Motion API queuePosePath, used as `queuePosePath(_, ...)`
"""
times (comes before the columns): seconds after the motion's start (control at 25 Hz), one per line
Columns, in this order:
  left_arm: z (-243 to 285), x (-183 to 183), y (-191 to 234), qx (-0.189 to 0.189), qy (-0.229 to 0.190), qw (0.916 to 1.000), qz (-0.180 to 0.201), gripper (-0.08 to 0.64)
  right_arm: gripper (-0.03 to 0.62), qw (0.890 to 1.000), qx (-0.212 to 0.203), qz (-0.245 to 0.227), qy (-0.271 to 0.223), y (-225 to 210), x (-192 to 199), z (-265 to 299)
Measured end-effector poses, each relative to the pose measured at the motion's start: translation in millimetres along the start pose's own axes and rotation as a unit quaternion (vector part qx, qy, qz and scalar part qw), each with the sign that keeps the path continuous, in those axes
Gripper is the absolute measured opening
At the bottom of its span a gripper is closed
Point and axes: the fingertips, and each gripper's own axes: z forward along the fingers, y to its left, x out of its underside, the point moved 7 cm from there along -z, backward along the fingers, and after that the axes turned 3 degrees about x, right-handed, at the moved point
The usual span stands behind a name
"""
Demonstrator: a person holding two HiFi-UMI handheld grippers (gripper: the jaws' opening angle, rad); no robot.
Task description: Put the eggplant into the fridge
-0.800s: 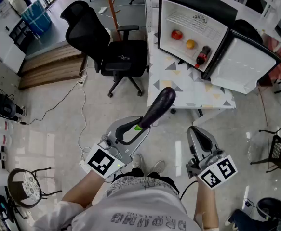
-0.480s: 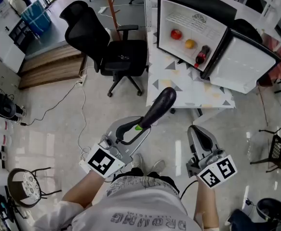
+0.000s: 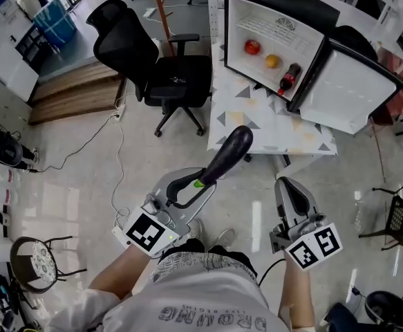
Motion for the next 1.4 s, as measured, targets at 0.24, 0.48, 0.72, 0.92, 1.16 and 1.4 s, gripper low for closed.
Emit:
queuePosePath(0.24,10,-1,-15,-0.009,-0.002,1.0000,0.000,0.118,0.003,1.000,-0.007,-0.002,0.005,-13,0,-12)
queuePosePath(0.48,23,-1,-31,-0.012,-0.002,0.9999,0.003,0.118,0.003,1.000,-0.016,-0.004,0.002,-29,-4,-25)
queuePosePath(0.72,32,0,-35,-0.011,0.003,0.9999,0.000,0.118,0.003,1.000,-0.015,0.002,0.004,-41,-4,-26)
queuePosePath(0.92,37,3,-30,-0.017,0.001,0.9999,-0.001,0.119,0.003,1.000,-0.021,0.001,0.004,-46,-4,-18)
queuePosePath(1.16,45,6,-16,-0.021,-0.005,0.9998,-0.002,0.118,0.003,1.000,-0.022,-0.001,0.006,-56,-6,-8)
queuePosePath(1.4,60,13,8,-0.020,-0.007,0.9998,-0.005,0.118,0.003,1.000,-0.012,0.000,0.006,-73,-6,11)
